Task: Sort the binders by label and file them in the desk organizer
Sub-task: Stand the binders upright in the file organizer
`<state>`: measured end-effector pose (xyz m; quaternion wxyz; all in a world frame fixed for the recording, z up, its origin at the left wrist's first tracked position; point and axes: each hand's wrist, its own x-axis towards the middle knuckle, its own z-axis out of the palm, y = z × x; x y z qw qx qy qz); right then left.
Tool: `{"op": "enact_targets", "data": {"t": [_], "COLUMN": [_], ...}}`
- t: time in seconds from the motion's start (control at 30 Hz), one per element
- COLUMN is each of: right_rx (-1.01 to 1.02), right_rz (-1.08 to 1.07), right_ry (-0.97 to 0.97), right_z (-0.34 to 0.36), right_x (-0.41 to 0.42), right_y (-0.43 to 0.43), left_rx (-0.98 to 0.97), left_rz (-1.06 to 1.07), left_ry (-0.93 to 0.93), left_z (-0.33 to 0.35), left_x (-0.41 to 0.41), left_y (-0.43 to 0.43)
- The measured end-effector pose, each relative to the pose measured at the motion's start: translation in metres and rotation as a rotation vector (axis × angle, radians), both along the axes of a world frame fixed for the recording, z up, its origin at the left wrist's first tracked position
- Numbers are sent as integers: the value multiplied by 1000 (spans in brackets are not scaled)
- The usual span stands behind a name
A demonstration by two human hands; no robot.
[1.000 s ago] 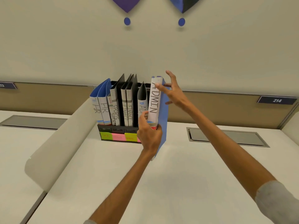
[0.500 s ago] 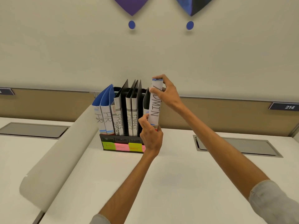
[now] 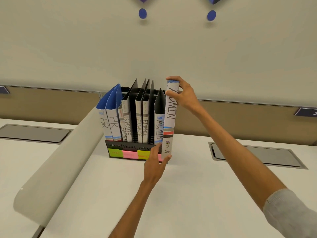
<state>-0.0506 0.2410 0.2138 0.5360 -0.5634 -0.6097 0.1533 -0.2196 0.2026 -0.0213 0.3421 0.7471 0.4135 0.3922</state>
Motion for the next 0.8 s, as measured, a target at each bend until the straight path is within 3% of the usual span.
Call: {"op": "enact_targets", "data": {"t": [0.27,0.37,0.6,0.8], "right_rx": [26,59,118,281], "right_rz": [18,21,4,-14], "right_ry": [39,26,26,-64], "right_z": [-13,-17,-23,-32], "right_x": [4,4,5,4], "right_y": [15,19,20,16], "left_rx": [60,5,-85,-107], "left_rz": [81,43,171,302], "left_ry": [238,270,357,271], "left_z": [13,6,4,-2], "left_x": [5,10,25,32], "left_y": [41,42,49,59]}}
